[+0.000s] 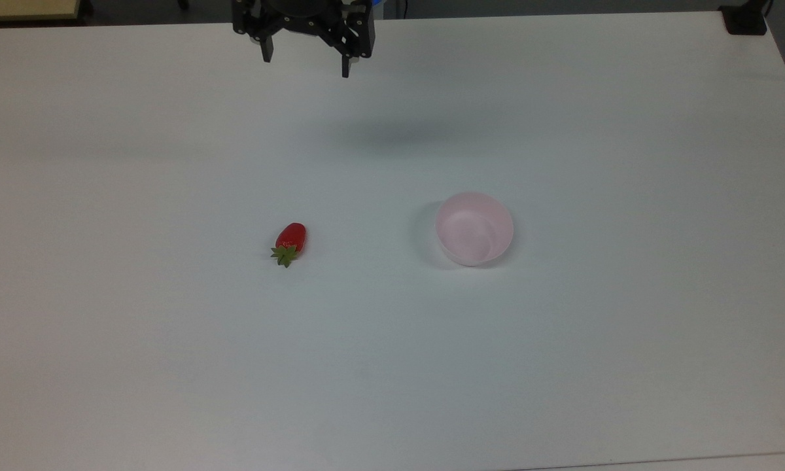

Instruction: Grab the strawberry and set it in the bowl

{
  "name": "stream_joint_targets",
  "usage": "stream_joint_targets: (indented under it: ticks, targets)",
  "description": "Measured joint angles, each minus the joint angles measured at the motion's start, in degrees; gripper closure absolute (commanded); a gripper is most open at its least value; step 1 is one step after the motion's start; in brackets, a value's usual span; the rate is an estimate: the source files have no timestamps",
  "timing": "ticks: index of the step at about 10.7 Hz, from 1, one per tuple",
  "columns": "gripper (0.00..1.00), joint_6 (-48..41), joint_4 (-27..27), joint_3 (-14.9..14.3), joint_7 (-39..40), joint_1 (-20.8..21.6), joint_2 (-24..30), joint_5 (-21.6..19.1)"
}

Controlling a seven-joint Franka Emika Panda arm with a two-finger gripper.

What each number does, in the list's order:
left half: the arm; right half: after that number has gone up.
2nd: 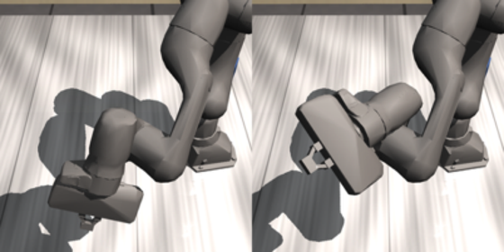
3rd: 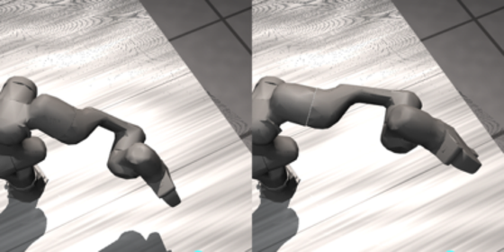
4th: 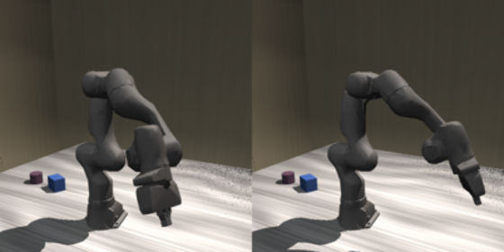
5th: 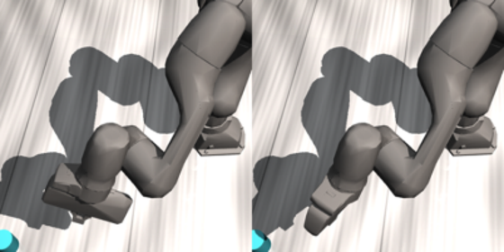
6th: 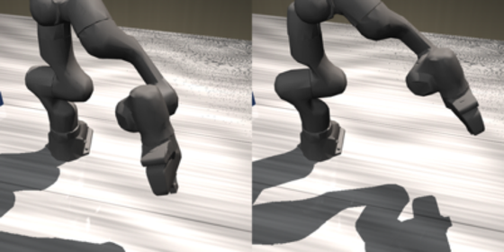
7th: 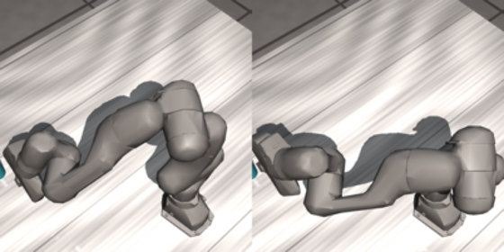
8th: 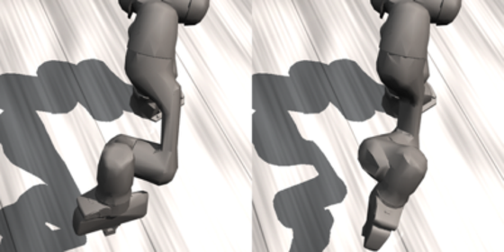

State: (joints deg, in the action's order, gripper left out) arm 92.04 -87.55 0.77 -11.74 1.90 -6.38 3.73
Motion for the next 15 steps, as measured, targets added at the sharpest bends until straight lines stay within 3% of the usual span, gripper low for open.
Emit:
stream_joint_targets:
  ticks: [4,9,15]
  targets:
    - [0.00,2.7,-0.2,-0.2,0.0,-3.8,-0.5,1.6]
    - [0.00,2.9,-0.4,-0.2,0.1,-4.0,-0.8,1.6]
    - [0.00,14.9,-4.5,-0.2,0.3,-4.7,-7.7,1.6]
